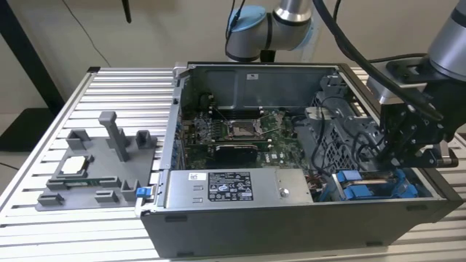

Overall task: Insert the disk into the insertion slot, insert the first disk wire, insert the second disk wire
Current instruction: 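Insert the first disk wire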

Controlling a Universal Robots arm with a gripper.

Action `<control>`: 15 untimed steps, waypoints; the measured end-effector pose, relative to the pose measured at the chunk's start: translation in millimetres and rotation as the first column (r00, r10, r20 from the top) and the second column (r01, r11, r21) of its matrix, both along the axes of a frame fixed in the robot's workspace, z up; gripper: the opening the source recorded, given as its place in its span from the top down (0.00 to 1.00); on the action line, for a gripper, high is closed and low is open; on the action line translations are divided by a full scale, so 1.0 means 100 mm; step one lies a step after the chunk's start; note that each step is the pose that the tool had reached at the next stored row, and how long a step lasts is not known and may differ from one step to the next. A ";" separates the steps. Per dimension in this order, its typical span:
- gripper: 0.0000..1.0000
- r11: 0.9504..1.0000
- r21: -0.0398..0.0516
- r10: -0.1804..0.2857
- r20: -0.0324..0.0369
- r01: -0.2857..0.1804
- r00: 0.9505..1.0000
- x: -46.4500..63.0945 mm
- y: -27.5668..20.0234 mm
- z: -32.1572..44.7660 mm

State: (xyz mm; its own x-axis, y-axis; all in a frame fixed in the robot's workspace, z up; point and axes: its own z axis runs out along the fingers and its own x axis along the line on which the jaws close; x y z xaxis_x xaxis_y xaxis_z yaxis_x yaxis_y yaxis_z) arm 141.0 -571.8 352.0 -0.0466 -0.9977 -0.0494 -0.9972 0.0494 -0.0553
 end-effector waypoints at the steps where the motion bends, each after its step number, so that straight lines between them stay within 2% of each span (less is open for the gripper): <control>1: 1.00 1.000 0.000 0.001 0.001 -0.001 1.000 0.00 0.000 -0.012; 9: 1.00 1.000 0.000 0.003 0.005 -0.003 1.000 0.02 0.004 -0.052; 15: 1.00 1.000 0.000 0.003 0.006 -0.003 1.000 0.02 0.018 -0.087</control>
